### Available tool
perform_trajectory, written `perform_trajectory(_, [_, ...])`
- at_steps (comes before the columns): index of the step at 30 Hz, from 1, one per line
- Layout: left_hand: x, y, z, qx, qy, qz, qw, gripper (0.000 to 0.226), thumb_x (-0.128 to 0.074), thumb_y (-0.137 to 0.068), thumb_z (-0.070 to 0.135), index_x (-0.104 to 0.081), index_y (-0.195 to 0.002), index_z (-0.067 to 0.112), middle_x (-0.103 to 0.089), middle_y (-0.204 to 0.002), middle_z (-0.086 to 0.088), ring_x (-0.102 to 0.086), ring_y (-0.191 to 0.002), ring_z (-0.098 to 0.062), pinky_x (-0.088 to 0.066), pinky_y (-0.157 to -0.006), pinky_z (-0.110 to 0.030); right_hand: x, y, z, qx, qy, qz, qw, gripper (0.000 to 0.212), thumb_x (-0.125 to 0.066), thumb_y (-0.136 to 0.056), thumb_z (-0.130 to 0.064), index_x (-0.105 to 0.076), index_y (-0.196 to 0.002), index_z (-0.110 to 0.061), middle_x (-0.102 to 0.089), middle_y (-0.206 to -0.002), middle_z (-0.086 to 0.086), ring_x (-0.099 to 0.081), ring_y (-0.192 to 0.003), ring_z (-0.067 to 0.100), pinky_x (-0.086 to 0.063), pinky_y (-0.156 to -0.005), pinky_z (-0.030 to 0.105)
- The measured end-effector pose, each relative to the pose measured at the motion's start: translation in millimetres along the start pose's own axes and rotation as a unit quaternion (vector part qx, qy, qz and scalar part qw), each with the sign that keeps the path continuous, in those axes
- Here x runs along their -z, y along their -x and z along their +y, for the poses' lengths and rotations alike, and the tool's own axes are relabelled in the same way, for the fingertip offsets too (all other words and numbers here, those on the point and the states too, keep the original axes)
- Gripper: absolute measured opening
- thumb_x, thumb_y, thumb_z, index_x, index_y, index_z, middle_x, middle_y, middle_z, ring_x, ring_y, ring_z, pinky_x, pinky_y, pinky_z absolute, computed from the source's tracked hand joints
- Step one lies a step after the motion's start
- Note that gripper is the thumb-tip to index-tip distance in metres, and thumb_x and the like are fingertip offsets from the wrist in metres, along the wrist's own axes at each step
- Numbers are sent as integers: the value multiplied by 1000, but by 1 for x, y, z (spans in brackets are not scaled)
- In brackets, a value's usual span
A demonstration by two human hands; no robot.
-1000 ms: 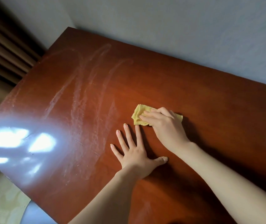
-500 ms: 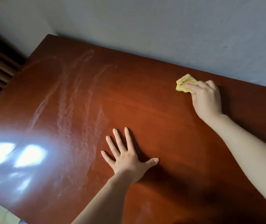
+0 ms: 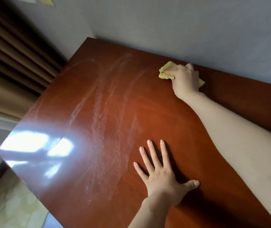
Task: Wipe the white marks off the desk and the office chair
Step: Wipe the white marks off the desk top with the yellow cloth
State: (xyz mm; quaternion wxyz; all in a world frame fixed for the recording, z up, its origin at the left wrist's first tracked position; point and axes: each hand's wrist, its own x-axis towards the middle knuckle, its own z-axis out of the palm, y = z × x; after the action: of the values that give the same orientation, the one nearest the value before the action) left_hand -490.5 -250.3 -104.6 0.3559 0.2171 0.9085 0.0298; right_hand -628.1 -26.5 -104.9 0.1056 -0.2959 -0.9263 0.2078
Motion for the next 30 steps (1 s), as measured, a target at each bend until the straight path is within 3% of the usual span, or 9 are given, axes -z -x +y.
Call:
perform_trajectory(3, [0,-1,0,-10,2,2,1000,133,-54,-58,87,56,-116,39,65,-123,7,62,-110,-21,43,-84,-50,-16,20,-26,59,-31,-47,997,36,-43,-99,-17,-59,-126,-34,-55,-126,-4,-40,-113,25,-29,-88,33])
perform_trajectory(8, [-1,-2,-1,-19,7,3,1000,133,-55,-60,85,58,-112,40,66,-121,8,63,-109,-19,45,-81,-48,-29,80,-52,207,-24,-80,975,45,-43,-96,-3,-57,-128,-32,-56,-123,-3,-40,-109,22,-36,-91,38])
perform_trajectory(14, [0,-2,-1,-16,-7,5,1000,133,-55,-60,85,61,-105,39,67,-118,7,63,-108,-19,46,-79,-46,-8,128,-35,272,-45,-116,954,40,-54,-91,-1,-63,-122,-24,-62,-116,4,-46,-107,25,-42,-90,43])
perform_trajectory(22, [1,0,-2,-10,7,6,1000,132,-52,-55,90,58,-111,41,66,-120,9,62,-110,-18,40,-86,-49,40,166,53,156,-13,-46,987,43,-59,-86,5,-65,-120,-20,-64,-113,6,-51,-99,27,-51,-81,42])
perform_trajectory(30, [0,-2,-2,2,11,1,1000,132,-48,-49,93,55,-116,42,65,-121,10,59,-113,-20,33,-95,-51,67,148,127,73,35,80,993,40,-60,-83,8,-67,-117,-12,-67,-110,13,-51,-88,37,-47,-74,48])
